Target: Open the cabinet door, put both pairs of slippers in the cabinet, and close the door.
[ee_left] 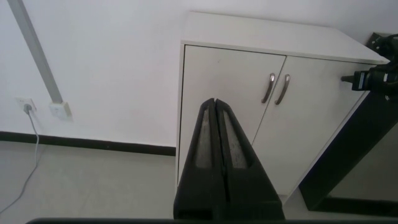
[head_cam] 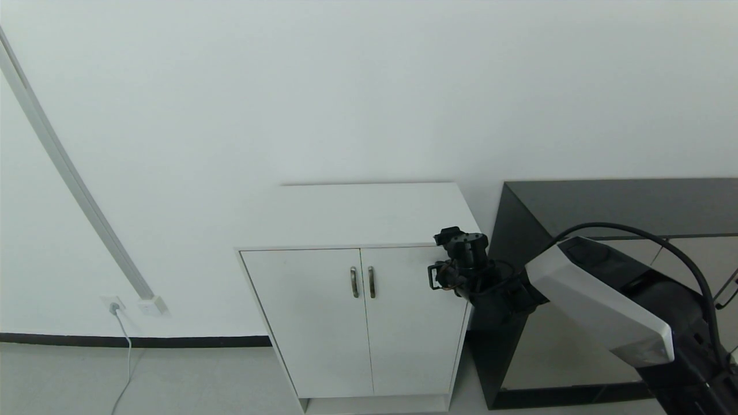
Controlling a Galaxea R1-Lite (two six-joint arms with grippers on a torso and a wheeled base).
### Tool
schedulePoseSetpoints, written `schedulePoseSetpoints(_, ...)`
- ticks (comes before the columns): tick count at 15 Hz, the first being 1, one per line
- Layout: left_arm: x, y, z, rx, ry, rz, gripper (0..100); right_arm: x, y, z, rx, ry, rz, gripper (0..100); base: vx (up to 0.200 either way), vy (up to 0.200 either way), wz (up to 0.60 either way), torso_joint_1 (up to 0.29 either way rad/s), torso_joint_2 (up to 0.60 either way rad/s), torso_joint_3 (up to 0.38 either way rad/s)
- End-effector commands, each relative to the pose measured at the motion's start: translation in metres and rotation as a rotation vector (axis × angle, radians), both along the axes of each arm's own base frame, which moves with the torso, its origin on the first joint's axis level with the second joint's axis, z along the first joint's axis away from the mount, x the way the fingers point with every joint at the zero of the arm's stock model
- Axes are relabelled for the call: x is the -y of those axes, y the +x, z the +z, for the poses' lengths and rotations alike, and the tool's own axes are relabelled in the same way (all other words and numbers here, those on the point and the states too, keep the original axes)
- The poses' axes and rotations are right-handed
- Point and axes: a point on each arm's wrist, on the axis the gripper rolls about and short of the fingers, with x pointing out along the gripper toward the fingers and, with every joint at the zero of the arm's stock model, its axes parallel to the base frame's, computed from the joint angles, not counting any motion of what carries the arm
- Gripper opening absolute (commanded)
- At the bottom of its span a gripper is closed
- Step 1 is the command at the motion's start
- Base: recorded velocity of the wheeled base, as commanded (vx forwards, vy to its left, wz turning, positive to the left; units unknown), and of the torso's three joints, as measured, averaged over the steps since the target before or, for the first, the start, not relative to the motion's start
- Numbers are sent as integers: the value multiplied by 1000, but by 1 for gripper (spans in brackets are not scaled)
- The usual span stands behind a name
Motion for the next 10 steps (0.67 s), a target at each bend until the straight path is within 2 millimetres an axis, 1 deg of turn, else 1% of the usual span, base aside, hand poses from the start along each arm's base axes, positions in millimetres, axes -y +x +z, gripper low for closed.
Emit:
schedulePoseSetpoints(1, 0, 0, 0, 0, 0, 1, 0, -1, 1, -1, 3, -4, 2, 0, 0, 0, 0, 0, 0, 0)
schedulePoseSetpoints(8, 0, 0, 0, 0, 0, 1, 0, 0, 0, 0, 7, -14, 5, 0, 0, 0, 0, 0, 0, 0)
schedulePoseSetpoints(10, 0, 0, 0, 0, 0, 1, 0, 1, -12, 4, -14, -21, 12, 0, 0, 0, 0, 0, 0, 0)
